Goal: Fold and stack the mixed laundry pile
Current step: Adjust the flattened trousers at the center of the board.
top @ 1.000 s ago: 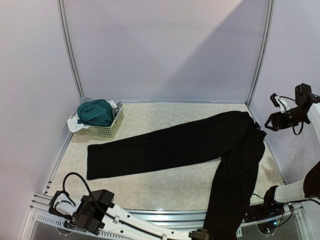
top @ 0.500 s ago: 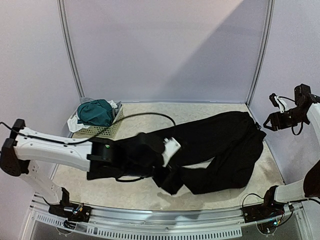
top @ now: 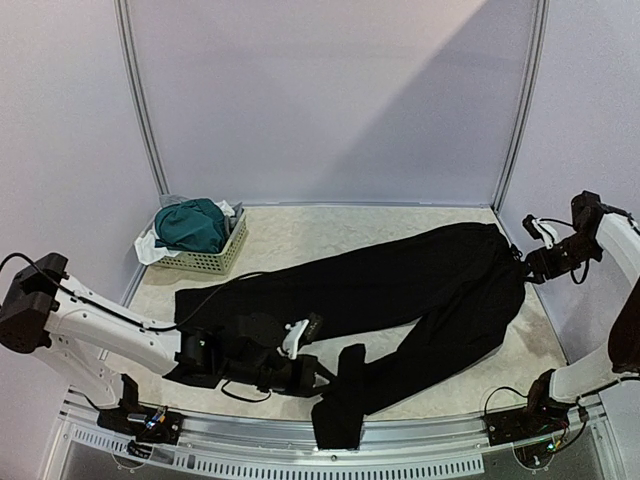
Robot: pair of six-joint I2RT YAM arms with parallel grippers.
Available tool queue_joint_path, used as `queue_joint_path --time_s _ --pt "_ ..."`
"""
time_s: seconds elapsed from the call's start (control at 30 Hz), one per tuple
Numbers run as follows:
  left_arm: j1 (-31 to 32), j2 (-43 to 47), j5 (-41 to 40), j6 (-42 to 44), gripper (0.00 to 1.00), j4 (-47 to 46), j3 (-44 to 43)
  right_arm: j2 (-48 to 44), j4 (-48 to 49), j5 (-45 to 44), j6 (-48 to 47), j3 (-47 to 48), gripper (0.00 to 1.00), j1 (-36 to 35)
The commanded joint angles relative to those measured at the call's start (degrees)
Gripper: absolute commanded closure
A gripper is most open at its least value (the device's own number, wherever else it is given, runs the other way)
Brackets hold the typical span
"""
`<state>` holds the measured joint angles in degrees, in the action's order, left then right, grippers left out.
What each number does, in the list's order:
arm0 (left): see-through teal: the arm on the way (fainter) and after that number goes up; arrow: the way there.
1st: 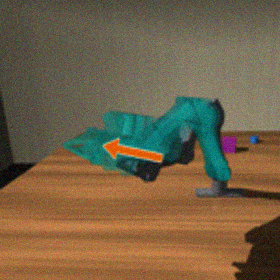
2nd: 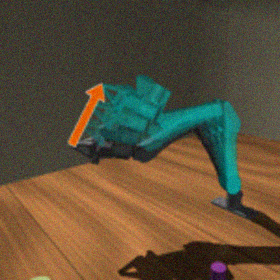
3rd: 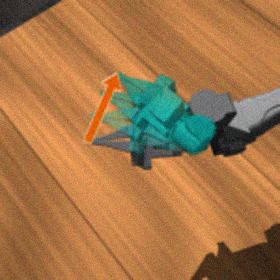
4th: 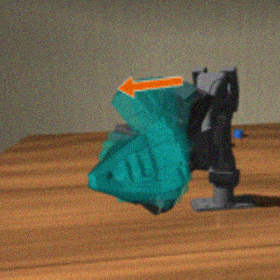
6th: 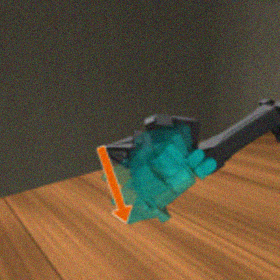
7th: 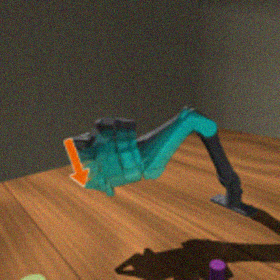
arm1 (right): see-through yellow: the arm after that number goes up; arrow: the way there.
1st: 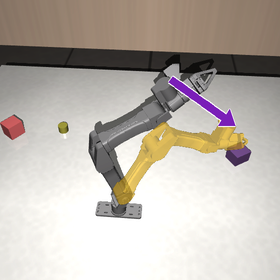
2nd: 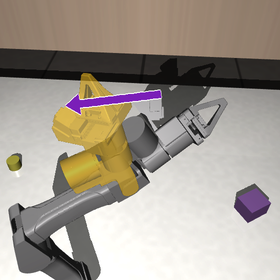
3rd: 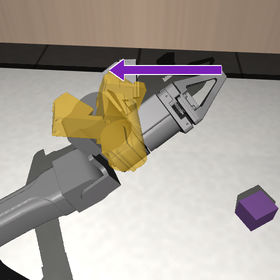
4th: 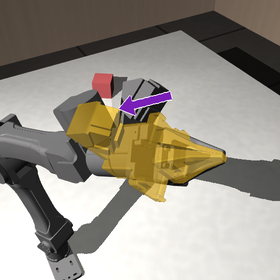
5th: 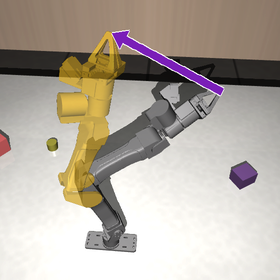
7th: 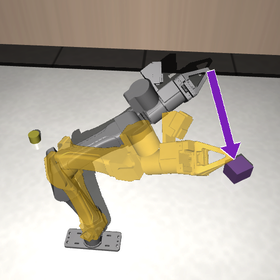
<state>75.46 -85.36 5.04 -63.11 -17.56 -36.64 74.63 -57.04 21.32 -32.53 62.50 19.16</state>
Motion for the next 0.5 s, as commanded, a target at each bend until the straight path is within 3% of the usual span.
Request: queue_joint_path --time_s 0.0,0.27,0.47 --pt "-1.01 8.08 0.63 -13.91 1.0 -5.46 6.47 3.78 6.19 -4.39 -3.04 -1.24 0.36 -0.13" --pt "-5.51 24.44 -12.18 -1.03 1.0 34.87 0.37 22.83 13.85 -11.45 -2.72 6.64 0.38 -0.13" --pt "-9.08 23.81 -10.72 3.65 1.0 37.68 -0.35 35.73 13.79 -12.32 -0.41 16.51 0.42 -0.16"
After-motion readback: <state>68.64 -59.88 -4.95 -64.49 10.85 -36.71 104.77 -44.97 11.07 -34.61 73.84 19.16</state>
